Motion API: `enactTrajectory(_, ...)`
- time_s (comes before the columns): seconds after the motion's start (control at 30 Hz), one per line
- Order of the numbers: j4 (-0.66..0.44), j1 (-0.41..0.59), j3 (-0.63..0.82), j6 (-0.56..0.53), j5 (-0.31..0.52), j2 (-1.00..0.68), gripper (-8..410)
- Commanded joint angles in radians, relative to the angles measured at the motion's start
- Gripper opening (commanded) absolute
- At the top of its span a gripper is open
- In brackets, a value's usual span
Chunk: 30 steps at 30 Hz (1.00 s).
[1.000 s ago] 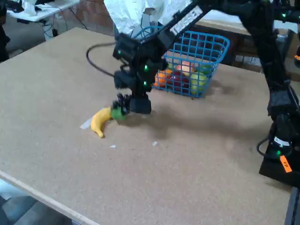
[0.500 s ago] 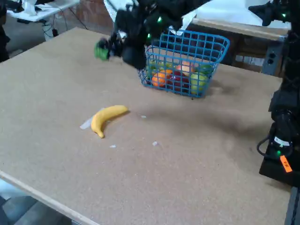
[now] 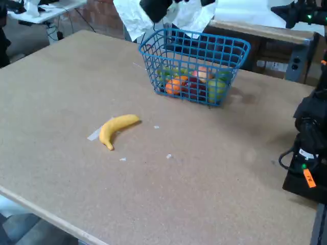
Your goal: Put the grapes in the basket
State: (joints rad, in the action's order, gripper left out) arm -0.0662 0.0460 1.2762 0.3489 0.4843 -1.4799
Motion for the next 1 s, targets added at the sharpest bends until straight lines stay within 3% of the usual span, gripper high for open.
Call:
enactTrajectory(0.0, -0.012, 0.089, 0.001, -0.131, 0.022, 0.001, -1)
enactTrajectory(0.27, -0.035, 0.200, -0.046, -0.248, 0.018, 0.001, -1)
enactTrajectory(0.4, -0.024, 0.261, -0.122, -0.278, -0.031, 0.001, -1)
enactTrajectory(0.67, 0.135, 0.358, -0.343, -0.301, -0.080, 0.001, -1)
enactTrajectory(0.83, 0.246, 0.380, -0.456, -0.301, -0.086, 0.001, -1)
enactTrajectory(0.97, 0.273, 0.383, -0.492, -0.300, -0.086, 0.001, -1)
